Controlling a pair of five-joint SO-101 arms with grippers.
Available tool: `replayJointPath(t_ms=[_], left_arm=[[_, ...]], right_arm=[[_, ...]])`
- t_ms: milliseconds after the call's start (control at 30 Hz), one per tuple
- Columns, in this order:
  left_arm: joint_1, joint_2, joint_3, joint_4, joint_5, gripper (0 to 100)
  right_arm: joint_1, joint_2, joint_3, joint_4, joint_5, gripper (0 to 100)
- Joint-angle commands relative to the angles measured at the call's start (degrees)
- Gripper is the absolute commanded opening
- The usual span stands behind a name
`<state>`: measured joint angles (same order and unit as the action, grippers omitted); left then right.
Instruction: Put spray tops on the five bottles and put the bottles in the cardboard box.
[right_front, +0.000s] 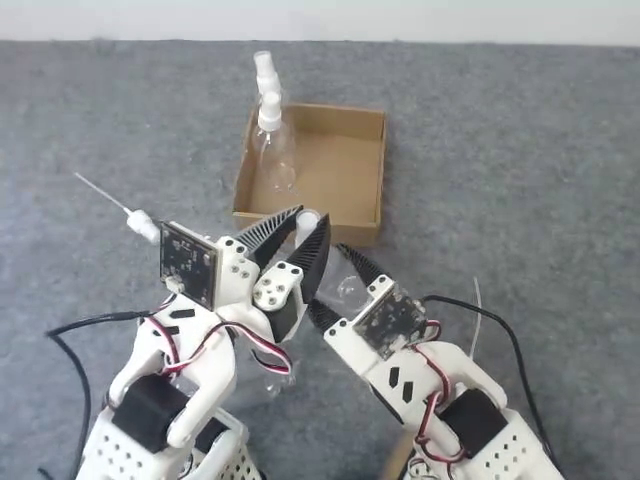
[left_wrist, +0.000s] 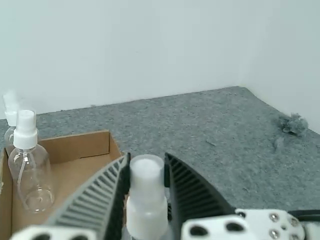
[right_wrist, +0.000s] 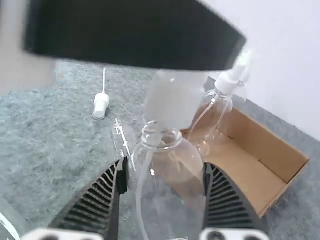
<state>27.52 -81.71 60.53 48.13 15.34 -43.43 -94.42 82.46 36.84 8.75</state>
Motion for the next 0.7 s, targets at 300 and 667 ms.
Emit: replayJointPath(t_ms=[300, 667], left_arm=[[0.44, 0.18, -0.31, 0.26, -1.49, 2], [0.44, 0.18, 0.75, 0.18, -2.73, 4]], right_arm=[[2.51, -1.80, -2.37, -1.71, -2.73, 9.0], [5.14, -1.80, -3.69, -1.63, -6.24, 9.0]])
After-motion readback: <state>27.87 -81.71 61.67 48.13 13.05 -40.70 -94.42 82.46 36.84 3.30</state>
